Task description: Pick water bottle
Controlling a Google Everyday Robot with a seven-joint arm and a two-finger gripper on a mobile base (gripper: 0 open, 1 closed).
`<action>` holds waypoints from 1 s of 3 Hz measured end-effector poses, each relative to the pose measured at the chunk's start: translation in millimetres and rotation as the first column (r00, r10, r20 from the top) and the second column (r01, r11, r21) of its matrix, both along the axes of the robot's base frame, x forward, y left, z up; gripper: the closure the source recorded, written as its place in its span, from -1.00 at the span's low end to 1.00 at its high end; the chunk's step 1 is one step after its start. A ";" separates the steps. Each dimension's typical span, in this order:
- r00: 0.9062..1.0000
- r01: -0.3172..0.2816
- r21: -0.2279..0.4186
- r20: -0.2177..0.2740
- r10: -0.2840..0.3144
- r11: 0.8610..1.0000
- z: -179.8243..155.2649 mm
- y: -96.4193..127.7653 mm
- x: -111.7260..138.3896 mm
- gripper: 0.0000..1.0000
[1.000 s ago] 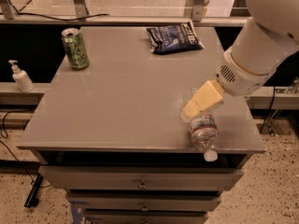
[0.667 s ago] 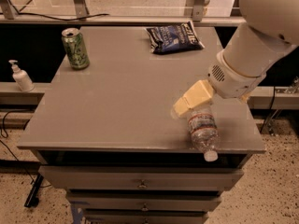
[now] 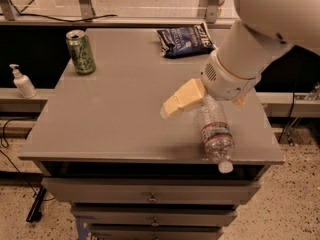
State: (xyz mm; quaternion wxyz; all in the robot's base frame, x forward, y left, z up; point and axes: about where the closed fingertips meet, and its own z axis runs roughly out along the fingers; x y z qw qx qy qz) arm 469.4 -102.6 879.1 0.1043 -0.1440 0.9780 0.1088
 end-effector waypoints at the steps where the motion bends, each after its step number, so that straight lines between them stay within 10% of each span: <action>1: 1.000 -0.003 -0.009 -0.001 0.003 1.000 -12.5 11.0 -4.5 -1.00; 3: 0.999 -0.050 -0.057 -0.004 0.050 0.997 -43.1 23.2 -12.0 -0.65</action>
Offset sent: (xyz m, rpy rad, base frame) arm -0.0122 0.0343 -0.0449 -0.0503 0.0133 0.0409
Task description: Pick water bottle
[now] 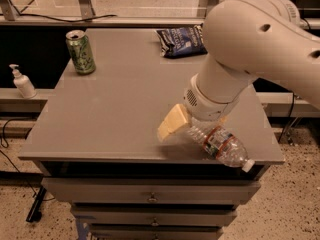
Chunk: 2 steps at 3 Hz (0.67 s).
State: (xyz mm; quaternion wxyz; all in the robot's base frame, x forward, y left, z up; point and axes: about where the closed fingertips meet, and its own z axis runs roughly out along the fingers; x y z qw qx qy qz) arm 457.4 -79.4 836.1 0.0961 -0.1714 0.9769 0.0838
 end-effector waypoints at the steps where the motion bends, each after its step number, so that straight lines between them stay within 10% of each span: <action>1: 1.000 -0.015 -0.024 0.014 0.016 1.000 -6.4 -6.0 2.0 -0.16; 2: 0.999 -0.030 -0.037 0.029 0.031 0.999 -7.6 -9.2 4.8 0.28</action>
Offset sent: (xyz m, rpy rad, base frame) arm 0.0093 -0.0144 -0.0104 -0.0512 -0.0444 0.0466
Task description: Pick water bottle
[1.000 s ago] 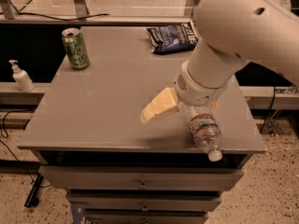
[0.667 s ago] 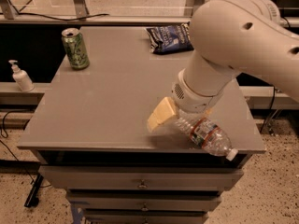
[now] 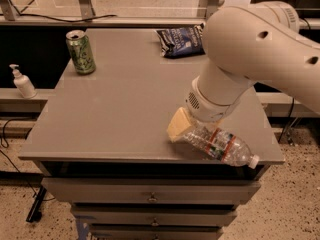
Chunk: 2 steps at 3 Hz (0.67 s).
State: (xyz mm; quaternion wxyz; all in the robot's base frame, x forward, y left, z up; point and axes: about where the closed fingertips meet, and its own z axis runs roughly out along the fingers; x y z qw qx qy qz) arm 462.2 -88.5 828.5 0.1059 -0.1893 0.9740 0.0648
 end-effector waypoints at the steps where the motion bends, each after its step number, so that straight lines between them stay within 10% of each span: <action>1: 0.999 -0.026 -0.009 0.025 0.026 1.000 5.4 -1.7 9.6 0.77; 2: 0.994 -0.073 -0.018 0.074 0.074 0.997 27.0 -3.9 34.5 1.00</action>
Offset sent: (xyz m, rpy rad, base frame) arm 0.0738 -0.0052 0.0658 -0.0096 -0.1600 0.1334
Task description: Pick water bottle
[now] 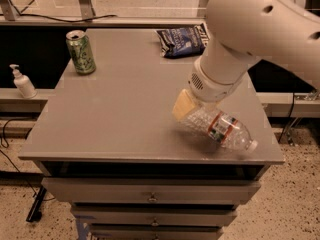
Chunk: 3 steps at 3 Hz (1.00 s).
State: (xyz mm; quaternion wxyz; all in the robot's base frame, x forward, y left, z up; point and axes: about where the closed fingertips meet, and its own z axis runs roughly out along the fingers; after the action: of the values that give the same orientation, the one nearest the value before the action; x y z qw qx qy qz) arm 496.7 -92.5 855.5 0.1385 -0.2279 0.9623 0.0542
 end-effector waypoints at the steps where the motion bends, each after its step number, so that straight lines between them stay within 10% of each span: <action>1: 0.996 -0.056 0.017 0.073 0.055 0.998 33.5 0.1 35.3 1.00; 2: 0.976 -0.110 0.108 0.199 0.086 0.988 80.6 1.7 68.4 1.00; 3: 0.970 -0.124 0.120 0.223 0.095 0.985 92.5 5.7 71.1 1.00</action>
Offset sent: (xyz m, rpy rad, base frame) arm 0.1092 0.0042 0.1501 0.2931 -0.3708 0.1448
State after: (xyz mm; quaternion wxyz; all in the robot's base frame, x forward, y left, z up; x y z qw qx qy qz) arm 567.8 -86.8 948.0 0.2544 -0.2754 0.9216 0.1008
